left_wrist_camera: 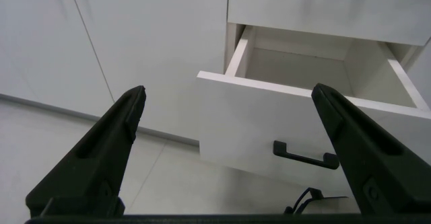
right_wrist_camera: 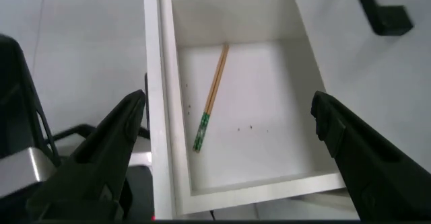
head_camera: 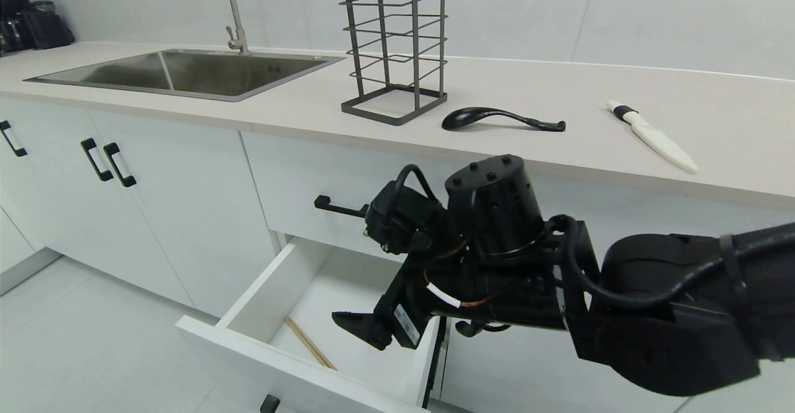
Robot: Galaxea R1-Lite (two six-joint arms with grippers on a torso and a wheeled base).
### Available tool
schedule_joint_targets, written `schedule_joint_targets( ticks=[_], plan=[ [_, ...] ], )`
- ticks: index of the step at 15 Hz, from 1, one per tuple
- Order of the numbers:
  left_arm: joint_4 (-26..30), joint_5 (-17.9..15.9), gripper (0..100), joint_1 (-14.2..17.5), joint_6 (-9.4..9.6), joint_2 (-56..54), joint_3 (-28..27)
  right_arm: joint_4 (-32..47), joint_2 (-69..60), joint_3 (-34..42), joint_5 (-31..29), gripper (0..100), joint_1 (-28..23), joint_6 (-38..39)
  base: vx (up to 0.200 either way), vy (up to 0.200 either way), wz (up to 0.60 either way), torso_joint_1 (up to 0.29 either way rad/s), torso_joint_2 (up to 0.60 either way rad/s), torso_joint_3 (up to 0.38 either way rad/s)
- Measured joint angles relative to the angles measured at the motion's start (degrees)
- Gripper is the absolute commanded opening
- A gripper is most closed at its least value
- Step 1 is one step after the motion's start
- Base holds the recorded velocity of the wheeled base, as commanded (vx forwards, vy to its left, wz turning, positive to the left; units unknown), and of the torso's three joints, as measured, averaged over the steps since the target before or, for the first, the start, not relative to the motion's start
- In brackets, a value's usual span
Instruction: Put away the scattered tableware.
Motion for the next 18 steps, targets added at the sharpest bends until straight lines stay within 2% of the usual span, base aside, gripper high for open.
schedule_joint_targets(
  ticks=[3, 10, 14, 18],
  plan=[
    [0.0, -0.02, 100, 0.0, -0.02, 0.0, 0.0, -10.7, -1.63, 6.03, -0.22, 100, -0.06, 1.58, 0.0, 0.0, 0.0, 0.0, 0.0, 0.0],
    [0.0, -0.02, 100, 0.0, 0.0, 0.0, 0.0, -16.98, -4.91, 15.07, -0.65, 100, -0.28, 0.37, 0.0, 0.0, 0.0, 0.0, 0.0, 0.0],
    [0.0, -0.02, 100, 0.0, -0.02, 0.0, 0.0, -17.49, -7.64, 20.88, -2.16, 100, -0.35, 0.24, 0.0, 0.0, 0.0, 0.0, 0.0, 0.0],
    [0.0, -0.02, 100, 0.0, -0.02, 0.0, 0.0, -17.49, -8.83, 21.75, -2.6, 100, -0.39, -6.73, 0.0, 0.0, 0.0, 0.0, 0.0, 0.0]
  ],
)
